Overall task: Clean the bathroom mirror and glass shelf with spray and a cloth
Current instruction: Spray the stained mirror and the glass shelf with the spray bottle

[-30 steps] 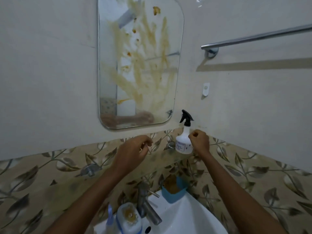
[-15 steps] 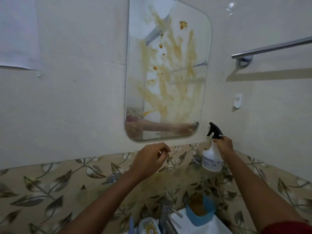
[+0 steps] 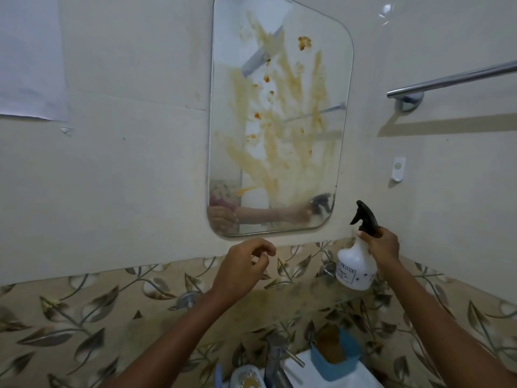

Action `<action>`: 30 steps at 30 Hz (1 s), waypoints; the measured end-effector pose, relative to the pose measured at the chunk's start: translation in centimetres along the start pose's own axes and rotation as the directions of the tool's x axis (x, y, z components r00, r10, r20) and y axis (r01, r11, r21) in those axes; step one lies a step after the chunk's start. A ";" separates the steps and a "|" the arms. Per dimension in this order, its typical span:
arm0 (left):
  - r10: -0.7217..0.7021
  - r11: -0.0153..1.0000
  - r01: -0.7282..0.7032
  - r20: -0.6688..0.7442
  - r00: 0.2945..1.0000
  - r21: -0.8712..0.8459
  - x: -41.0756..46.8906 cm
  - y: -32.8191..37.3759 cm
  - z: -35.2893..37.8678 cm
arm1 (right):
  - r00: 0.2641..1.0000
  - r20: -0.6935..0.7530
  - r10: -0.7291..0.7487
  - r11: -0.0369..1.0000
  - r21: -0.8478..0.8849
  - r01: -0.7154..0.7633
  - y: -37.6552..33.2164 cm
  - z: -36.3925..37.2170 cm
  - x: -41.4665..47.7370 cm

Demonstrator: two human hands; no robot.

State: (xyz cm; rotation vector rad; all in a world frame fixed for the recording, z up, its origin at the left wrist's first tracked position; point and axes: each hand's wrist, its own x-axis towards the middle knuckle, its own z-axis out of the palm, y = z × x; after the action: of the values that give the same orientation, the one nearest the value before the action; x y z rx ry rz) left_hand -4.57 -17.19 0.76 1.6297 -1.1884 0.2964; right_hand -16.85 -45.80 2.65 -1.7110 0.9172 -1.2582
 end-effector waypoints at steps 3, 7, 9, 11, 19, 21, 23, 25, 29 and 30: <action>-0.100 0.992 0.099 -0.013 0.995 -0.073 0.1 0.6 1.4 | 0.995 0.046 -0.085 0.994 0.074 0.081 -2.3 -0.7 -2.0; -0.166 0.978 0.191 0.246 0.955 -0.080 -0.3 2.2 3.3 | 0.957 0.172 -0.234 0.950 0.250 0.188 -7.3 -1.6 -6.5; -0.099 0.966 0.170 0.334 0.937 -0.192 -0.8 3.2 3.9 | 0.931 0.218 -0.293 0.921 0.325 0.215 -9.6 -1.8 -9.2; -0.044 0.943 0.134 0.283 0.958 -0.304 -1.3 3.7 4.2 | 0.909 0.245 -0.337 0.900 0.369 0.234 -11.1 -1.8 -11.4; -0.040 0.969 0.061 0.090 0.995 -0.239 -3.1 4.1 1.2 | 0.883 0.346 -0.318 0.794 0.606 0.048 -13.2 0.5 -16.1; -0.034 0.982 0.047 0.073 0.997 -0.184 -3.0 4.6 0.3 | 0.856 0.438 -0.276 0.756 0.648 -0.089 -14.0 1.2 -15.7; -0.018 0.991 0.026 0.068 0.998 -0.129 -2.7 5.1 -0.6 | 0.805 0.533 -0.260 0.715 0.667 -0.210 -15.1 1.6 -15.3; -0.014 0.995 0.021 0.072 0.997 -0.098 -2.4 5.4 -1.4 | 0.762 0.575 -0.299 0.675 0.692 -0.257 -16.0 1.8 -15.1; 0.024 0.998 -0.019 0.096 0.995 -0.056 -1.4 6.2 -2.8 | 0.779 0.533 -0.329 0.667 0.715 -0.208 -17.9 2.1 -14.9; 0.033 0.999 -0.029 0.102 0.994 -0.045 -0.9 6.5 -3.2 | 0.794 0.515 -0.323 0.675 0.714 -0.189 -18.6 2.1 -14.7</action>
State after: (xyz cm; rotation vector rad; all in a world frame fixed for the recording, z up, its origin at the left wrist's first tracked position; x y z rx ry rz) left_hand -9.15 -13.74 5.33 1.6055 -1.2897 0.2070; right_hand -16.63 -24.64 13.47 -1.3122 -0.0955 -0.8265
